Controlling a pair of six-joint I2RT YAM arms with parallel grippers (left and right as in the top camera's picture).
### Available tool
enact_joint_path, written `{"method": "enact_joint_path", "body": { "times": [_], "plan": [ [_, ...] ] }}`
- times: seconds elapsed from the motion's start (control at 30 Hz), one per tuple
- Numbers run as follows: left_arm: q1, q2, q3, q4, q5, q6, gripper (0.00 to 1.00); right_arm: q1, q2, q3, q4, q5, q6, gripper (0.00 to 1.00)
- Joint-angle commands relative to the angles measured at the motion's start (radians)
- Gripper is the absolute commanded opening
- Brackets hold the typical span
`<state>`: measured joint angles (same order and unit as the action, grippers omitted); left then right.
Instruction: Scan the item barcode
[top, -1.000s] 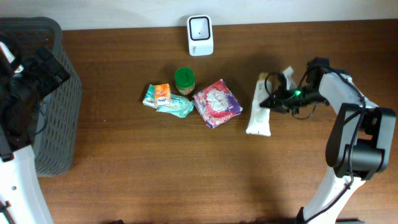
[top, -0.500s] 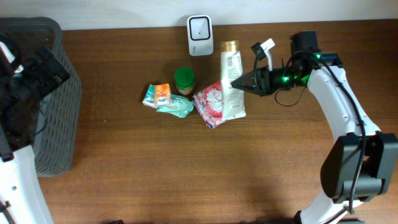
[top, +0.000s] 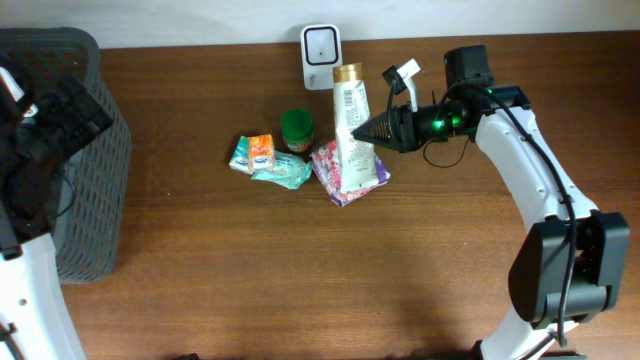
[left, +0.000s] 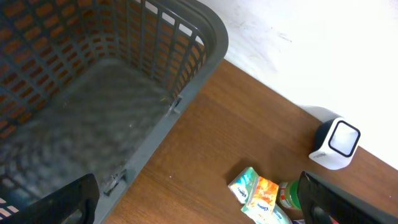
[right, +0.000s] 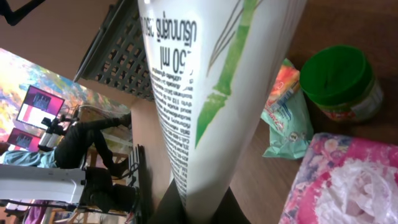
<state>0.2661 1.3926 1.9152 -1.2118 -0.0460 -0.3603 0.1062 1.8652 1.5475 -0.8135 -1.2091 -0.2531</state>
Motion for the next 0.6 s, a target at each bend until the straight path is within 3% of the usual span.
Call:
{"method": "enact_joint_path", "body": {
  "times": [0.0,0.57],
  "plan": [
    [0.006,0.000,0.001,0.002,-0.011,-0.006,0.99,0.046,-0.031,0.029,0.022,-0.063,0.004,0.04],
    [0.006,0.000,0.001,0.002,-0.011,-0.006,0.99,0.072,-0.030,0.029,0.033,0.024,0.057,0.04]
  ]
}}
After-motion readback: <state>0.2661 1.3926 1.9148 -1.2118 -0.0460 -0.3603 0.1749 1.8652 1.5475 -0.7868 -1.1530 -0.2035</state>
